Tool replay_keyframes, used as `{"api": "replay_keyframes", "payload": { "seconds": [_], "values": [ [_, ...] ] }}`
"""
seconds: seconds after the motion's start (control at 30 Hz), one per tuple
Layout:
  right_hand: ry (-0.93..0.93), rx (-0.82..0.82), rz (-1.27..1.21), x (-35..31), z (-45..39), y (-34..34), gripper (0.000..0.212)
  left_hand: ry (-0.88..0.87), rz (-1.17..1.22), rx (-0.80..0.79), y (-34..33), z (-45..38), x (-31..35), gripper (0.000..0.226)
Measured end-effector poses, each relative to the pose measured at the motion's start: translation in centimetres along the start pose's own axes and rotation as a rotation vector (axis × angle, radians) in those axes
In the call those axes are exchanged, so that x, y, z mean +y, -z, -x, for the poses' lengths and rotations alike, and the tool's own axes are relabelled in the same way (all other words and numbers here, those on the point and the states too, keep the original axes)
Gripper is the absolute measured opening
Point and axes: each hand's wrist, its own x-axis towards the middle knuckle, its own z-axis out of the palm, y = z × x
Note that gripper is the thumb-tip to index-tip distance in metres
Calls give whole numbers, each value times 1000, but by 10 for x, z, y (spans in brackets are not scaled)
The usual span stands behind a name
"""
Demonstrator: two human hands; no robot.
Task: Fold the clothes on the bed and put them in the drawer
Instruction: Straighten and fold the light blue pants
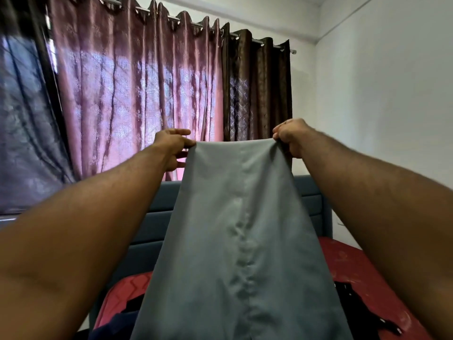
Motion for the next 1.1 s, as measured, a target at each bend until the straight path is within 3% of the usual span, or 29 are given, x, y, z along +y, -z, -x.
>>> {"api": "replay_keyframes", "payload": {
  "seconds": [0.13,0.37,0.47,0.57,0.67,0.8,0.87,0.97,1.1],
  "values": [
    [41,97,-91,5,-8,-3,22,-96,52,40,-8,-13,-1,41],
    [212,76,-238,-20,17,15,21,-359,207,-26,4,1,28,48],
    [176,76,-279,-1,44,17,17,-408,235,-97,12,28,2,58],
    [123,-23,-293,51,80,12,18,-397,194,-109,26,68,-54,62],
    [44,-98,-320,149,142,1,30,-276,156,-73,49,125,-154,64],
    [-375,-264,-140,321,269,-28,33,123,-12,-52,76,247,-322,67],
    [-577,-282,-56,380,325,-35,32,325,-68,-71,87,299,-375,64],
    [-707,-291,-11,413,364,-37,31,435,-113,-90,99,340,-413,61],
    [-713,-281,6,408,375,-29,35,449,-103,-74,105,369,-400,56]
  ]
}}
